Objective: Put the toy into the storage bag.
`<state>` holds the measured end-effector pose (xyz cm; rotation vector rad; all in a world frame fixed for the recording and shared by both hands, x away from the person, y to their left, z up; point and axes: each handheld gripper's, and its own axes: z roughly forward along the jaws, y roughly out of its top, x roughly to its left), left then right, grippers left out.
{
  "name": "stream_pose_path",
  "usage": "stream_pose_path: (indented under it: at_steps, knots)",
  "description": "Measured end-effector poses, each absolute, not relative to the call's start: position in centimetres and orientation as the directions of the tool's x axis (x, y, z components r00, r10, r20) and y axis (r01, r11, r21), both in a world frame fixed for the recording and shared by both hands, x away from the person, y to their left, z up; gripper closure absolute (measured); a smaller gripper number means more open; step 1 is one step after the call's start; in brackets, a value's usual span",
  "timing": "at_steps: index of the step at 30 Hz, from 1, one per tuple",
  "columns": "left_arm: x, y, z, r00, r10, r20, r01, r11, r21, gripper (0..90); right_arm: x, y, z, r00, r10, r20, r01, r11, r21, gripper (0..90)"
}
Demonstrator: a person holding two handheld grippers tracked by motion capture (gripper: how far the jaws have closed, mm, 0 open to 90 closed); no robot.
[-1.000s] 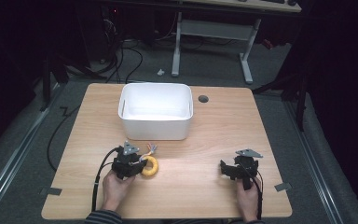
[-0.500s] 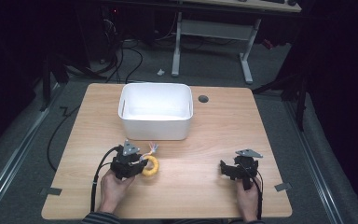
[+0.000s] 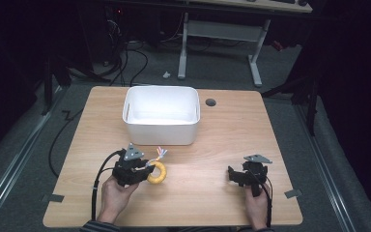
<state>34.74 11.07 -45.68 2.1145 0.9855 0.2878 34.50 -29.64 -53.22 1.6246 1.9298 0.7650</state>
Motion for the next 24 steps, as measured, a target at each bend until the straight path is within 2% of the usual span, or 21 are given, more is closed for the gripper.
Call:
stream_pose_path:
  at_steps: [24]
  knots:
    - [34.2,12.5,-40.8,0.687,0.709,-0.159,0.544,-0.357,0.759,66.1,34.5,-29.6,-53.2,-0.169,0.985,-0.019,0.705,0.134,0.697,8.7]
